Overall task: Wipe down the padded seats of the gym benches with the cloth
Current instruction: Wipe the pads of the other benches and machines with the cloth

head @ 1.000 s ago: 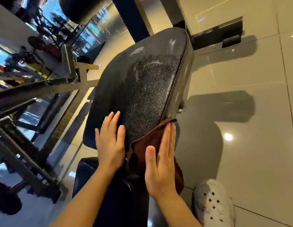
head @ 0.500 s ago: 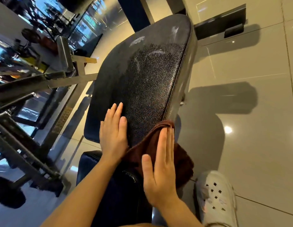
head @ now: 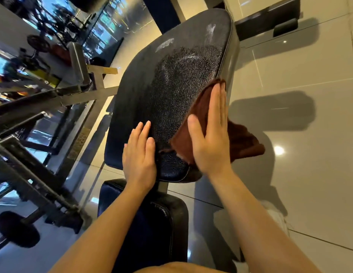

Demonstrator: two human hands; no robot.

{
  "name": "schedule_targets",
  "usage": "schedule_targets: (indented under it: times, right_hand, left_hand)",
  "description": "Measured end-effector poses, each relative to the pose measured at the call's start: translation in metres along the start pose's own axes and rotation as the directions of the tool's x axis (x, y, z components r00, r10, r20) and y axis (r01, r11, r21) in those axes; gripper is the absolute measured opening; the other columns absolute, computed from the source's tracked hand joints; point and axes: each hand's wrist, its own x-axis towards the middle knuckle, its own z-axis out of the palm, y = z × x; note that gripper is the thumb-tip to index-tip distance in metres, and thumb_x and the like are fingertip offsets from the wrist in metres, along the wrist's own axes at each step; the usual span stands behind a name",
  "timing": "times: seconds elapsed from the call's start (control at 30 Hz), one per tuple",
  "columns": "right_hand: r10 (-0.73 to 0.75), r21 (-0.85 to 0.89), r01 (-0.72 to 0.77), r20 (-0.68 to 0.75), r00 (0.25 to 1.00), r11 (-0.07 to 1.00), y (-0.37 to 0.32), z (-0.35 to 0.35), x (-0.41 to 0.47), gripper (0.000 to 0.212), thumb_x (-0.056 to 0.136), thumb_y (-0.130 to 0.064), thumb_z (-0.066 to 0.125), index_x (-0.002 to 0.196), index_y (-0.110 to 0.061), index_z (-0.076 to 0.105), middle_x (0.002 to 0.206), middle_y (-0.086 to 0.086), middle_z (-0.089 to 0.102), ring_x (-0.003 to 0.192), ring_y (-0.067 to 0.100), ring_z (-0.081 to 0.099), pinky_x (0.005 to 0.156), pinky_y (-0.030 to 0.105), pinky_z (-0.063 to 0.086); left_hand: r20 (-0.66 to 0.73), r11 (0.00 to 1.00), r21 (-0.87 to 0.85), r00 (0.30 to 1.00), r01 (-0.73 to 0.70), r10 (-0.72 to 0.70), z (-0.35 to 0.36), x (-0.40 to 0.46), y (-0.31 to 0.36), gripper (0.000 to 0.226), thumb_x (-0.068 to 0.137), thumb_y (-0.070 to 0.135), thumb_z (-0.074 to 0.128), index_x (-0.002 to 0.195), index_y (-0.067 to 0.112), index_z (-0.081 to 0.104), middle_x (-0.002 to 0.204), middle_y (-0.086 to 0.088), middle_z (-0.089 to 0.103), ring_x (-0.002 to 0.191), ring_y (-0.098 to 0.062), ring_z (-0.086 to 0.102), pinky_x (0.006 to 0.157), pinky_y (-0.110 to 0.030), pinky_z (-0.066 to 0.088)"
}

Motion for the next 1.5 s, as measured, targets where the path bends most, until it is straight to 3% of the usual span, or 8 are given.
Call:
schedule_targets:
  times: [0.13,0.3,0.5,0.7,0.9,1.17,1.3,1.5]
  right_hand:
    - [-0.069,-0.075,0.072,0.041,0.997,0.995,0.005,0.011,-0.08,0.069,0.102,-0.043,0.034,0.155,-0.014,0.0,0.163,-0.002,0.0,0.151,0.02,0.003,0.123,0.034,0.005]
    - [-0.018,-0.032,0.02,0.06,0.998,0.999,0.003,0.013,-0.094,0.062,0.101,-0.059,0.018,0.152,-0.041,-0.012,0.16,-0.025,-0.008,0.15,0.008,-0.002,0.121,0.027,0.003]
    - [0.068,0.006,-0.068,-0.023,0.997,0.998,-0.002,0.003,-0.009,0.072,0.094,-0.054,0.033,0.149,-0.024,-0.001,0.157,-0.013,0.003,0.146,0.0,-0.002,0.12,0.019,0.0]
    - [0.018,-0.045,-0.019,-0.026,1.0,0.999,-0.003,0.01,-0.06,0.069,0.101,-0.05,0.031,0.154,-0.014,0.005,0.162,-0.002,0.008,0.151,0.015,0.005,0.123,0.035,0.009]
    - [-0.021,-0.08,0.026,0.055,0.998,0.996,-0.002,0.008,-0.099,0.062,0.102,-0.055,0.021,0.154,-0.036,-0.005,0.161,-0.024,-0.004,0.15,0.01,0.005,0.121,0.028,0.008]
    - [0.072,-0.057,-0.072,-0.003,0.997,0.996,0.003,-0.008,0.011,0.078,0.092,-0.058,0.032,0.154,-0.016,0.011,0.16,-0.006,0.012,0.145,0.0,0.002,0.122,0.029,0.005]
    - [-0.002,-0.024,0.001,-0.028,1.0,1.0,0.01,-0.002,-0.038,0.065,0.101,-0.051,0.032,0.152,-0.016,0.014,0.158,-0.007,0.014,0.15,0.01,0.009,0.122,0.041,0.015]
    - [-0.064,-0.066,0.069,0.075,0.995,0.995,0.027,-0.003,-0.095,0.058,0.104,-0.052,0.021,0.155,-0.032,0.002,0.161,-0.023,-0.001,0.15,0.011,0.009,0.121,0.032,0.011]
  left_hand:
    - [0.02,1.0,0.015,1.0,0.0,-0.001,-0.001,0.0,0.001,0.052,0.087,0.058,0.012,0.137,0.047,0.021,0.149,0.023,0.021,0.146,-0.003,0.013,0.121,-0.043,0.009]
    - [0.031,1.0,0.013,0.999,0.019,-0.019,-0.002,0.001,0.001,0.056,0.084,0.062,0.01,0.137,0.047,0.021,0.146,0.028,0.016,0.145,0.001,0.011,0.121,-0.041,0.007]
    - [0.02,1.0,0.003,1.0,0.001,-0.001,-0.001,0.0,0.002,0.053,0.087,0.06,0.012,0.138,0.047,0.022,0.146,0.027,0.017,0.144,0.001,0.013,0.121,-0.04,0.008]
    - [0.014,1.0,0.002,1.0,0.0,0.0,-0.001,0.0,0.001,0.052,0.087,0.059,0.014,0.137,0.047,0.022,0.147,0.025,0.018,0.146,-0.004,0.015,0.12,-0.044,0.011]
    - [0.031,1.0,-0.004,1.0,0.007,-0.007,-0.002,0.0,0.0,0.046,0.087,0.059,0.016,0.132,0.054,0.018,0.148,0.026,0.017,0.143,0.004,0.011,0.12,-0.046,0.012]
    - [0.02,1.0,-0.028,1.0,-0.005,0.005,-0.002,-0.001,0.002,0.042,0.088,0.059,0.019,0.131,0.057,0.019,0.148,0.026,0.019,0.142,0.004,0.011,0.12,-0.048,0.013]
    - [0.005,1.0,-0.023,1.0,-0.008,0.008,-0.002,-0.001,0.0,0.048,0.088,0.058,0.019,0.135,0.049,0.023,0.149,0.023,0.021,0.145,-0.001,0.015,0.12,-0.048,0.014]
    - [0.001,0.999,-0.029,1.0,-0.015,0.015,-0.002,0.0,-0.001,0.047,0.089,0.056,0.021,0.135,0.046,0.026,0.149,0.02,0.024,0.145,-0.006,0.018,0.12,-0.048,0.015]
